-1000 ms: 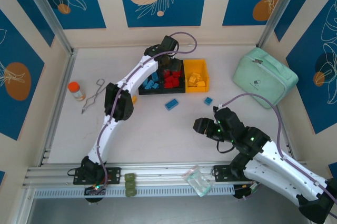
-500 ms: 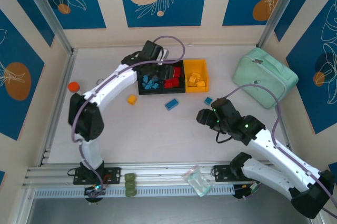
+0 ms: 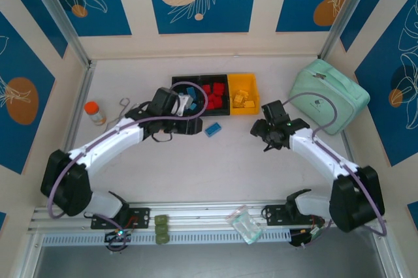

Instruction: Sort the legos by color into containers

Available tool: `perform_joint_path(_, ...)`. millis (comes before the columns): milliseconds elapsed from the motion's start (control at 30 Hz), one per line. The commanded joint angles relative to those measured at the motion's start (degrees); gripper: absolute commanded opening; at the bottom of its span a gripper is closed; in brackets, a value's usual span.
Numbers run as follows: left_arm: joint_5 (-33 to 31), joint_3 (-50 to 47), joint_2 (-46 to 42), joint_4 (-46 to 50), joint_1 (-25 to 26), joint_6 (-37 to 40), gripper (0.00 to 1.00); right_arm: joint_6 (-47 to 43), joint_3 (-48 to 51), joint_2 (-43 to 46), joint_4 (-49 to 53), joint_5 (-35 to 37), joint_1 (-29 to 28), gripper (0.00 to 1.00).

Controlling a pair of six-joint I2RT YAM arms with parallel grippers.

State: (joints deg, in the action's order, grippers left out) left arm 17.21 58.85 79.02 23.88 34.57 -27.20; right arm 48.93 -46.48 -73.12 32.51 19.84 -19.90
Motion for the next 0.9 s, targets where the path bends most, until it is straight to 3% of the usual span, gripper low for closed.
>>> perform_joint_path(0,2.1,-4.6,-4.4,-2.9,0.4,-2.7,0.66,-2.0,-3.8,-5.1,-4.3,-1.3,0.8,0.72)
perform_joint_path(333,0.7,-9.8,-8.3,-2.9,0.4,-4.6,0.67,-1.0,-12.9,-21.2,-4.7,0.8,1.4,0.69)
perform_joint_path(633,-0.5,-10.1,-8.8,-1.7,0.4,-4.1,0.67,-0.1,-17.1,-28.0,-3.0,2.7,2.4,0.64)
perform_joint_path(867,-1.4,-10.8,-8.9,-1.4,0.3,-4.4,0.67,-0.8,-16.7,-29.3,-3.8,2.3,2.7,0.48)
